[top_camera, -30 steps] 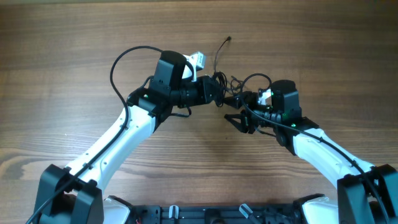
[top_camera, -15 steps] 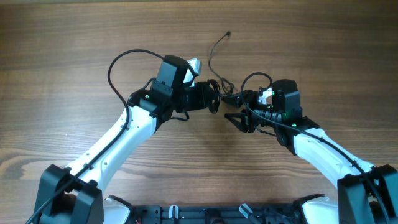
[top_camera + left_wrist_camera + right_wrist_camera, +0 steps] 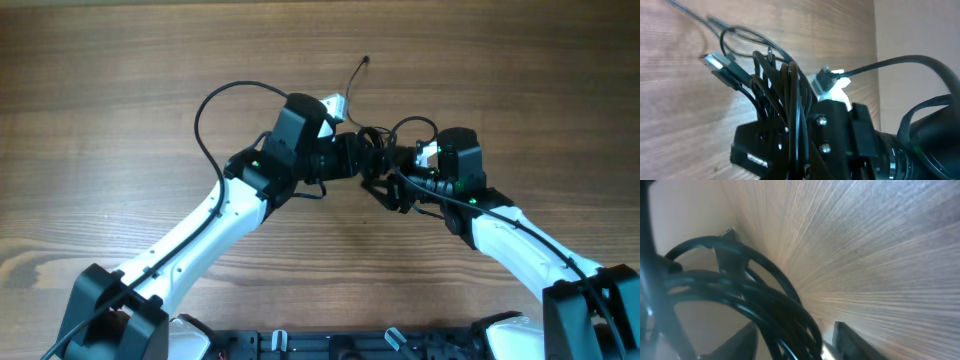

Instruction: Untangle cables

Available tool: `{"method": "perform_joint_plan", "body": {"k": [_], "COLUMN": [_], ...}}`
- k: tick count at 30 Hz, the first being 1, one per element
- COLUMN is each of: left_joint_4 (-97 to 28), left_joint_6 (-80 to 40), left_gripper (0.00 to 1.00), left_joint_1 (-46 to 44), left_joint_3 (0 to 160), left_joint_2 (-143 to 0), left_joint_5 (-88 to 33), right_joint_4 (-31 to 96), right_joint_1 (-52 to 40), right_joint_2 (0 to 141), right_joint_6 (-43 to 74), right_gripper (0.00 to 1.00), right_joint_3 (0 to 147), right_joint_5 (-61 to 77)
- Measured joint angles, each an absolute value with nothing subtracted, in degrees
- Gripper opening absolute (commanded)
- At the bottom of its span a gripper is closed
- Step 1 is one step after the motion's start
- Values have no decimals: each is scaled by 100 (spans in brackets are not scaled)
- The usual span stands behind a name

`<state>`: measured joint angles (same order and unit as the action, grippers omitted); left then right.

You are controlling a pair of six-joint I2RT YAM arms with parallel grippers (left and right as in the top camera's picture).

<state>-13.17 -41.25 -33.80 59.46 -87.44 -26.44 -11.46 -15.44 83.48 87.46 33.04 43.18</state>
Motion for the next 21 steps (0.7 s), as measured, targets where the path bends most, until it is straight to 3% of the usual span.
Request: {"method": "perform_joint_plan", "body": {"k": [1, 2, 3, 5, 6, 9, 10, 12, 16, 19, 21], "left_joint_4": [-1323, -1323, -1328, -1372, -1372, -1352, -1315, -1264, -1551, -1903, -2071], "left_joint_6": [-4244, -4342, -4397, -4541, -4556, -4569, -4545, -4445, -4010, -3538, -3183], "left_gripper": [4, 15, 28, 69, 73, 70, 58, 49, 48, 54, 54], "left_joint_1": [-3398, -3411, -3411, -3395, -3376, -3129, -2941, -2412, -1857, -1944, -2137], "left_joint_3": [5946, 5946, 5946, 5946, 5946, 5946, 5946, 5948, 5968, 5972, 5972], "left_joint_2": [-8744, -8744, -8744, -8744, -8744, -8744, -8744, -8742, -8742, -8742, -8742], "left_joint_5": [-2655, -2665, -2663, -2683, -2698, -3011, -3210, -3719, -4447, -4707, -4803], "right_joint_4": [-1157, -1155, -1140, -1138, -1116, -1076, -1068, -1070, -1249, -1306, -1308], "right_joint_1": [-1540, -1527, -1509, -1507, -1507, -1507, -1507, -1507, -1507, -1507, -1507], "right_joint_2": [8348, 8348, 8348, 8348, 8348, 8348, 8348, 8348, 8348, 8348, 8348], "right_joint_6": [8713, 8646, 8558, 8134, 7920, 7063, 6646, 6119, 5214, 4729, 4410], "right_gripper": [8, 4, 4, 4, 4, 4, 4, 4, 4, 4, 4], "right_joint_3": [3308, 3308, 3308, 3310, 3310, 3310, 3310, 3310, 3308, 3310, 3310], "right_joint_5": [4307, 4278, 4233, 4117, 4064, 3868, 3795, 3686, 3542, 3500, 3459]}}
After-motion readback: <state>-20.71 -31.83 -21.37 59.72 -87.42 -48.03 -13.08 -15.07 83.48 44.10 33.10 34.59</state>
